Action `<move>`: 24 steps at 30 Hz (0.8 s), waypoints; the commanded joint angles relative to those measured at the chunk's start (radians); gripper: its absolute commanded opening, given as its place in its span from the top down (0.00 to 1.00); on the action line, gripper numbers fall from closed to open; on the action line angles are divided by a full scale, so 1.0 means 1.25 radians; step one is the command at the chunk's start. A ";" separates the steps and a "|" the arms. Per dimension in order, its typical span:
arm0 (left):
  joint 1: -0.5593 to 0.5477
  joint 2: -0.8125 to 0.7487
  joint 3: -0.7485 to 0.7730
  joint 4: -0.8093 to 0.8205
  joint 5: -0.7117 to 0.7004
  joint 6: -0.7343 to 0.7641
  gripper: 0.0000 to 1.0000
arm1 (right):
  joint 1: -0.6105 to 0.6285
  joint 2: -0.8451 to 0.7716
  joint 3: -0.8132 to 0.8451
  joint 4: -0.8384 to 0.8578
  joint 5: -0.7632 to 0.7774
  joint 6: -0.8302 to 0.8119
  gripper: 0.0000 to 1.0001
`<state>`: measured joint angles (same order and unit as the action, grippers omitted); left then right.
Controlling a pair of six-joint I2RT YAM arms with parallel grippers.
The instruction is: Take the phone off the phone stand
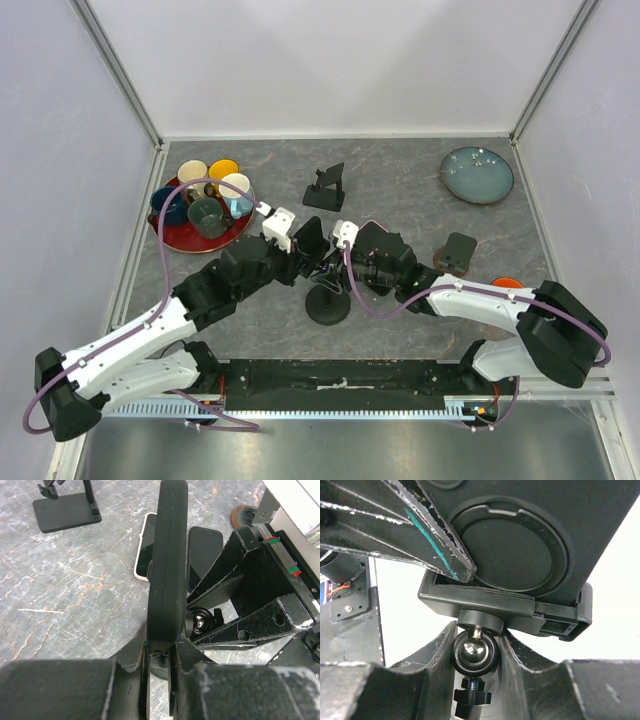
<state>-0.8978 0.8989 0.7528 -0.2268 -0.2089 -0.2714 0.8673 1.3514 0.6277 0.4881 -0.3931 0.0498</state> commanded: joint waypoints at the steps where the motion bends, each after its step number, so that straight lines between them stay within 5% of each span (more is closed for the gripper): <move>1: 0.076 -0.026 0.006 0.042 0.114 0.071 0.98 | 0.017 -0.011 0.000 -0.057 -0.114 -0.065 1.00; 11: 0.113 0.075 0.171 -0.145 0.269 0.243 0.98 | 0.022 0.014 0.018 -0.102 -0.162 -0.097 1.00; 24: 0.211 0.058 0.171 -0.085 0.378 0.263 0.98 | 0.027 0.009 0.010 -0.107 -0.148 -0.106 1.00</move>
<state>-0.7113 1.0096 0.9417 -0.4690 0.1993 0.0193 0.8661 1.3506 0.6445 0.4320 -0.4515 -0.0277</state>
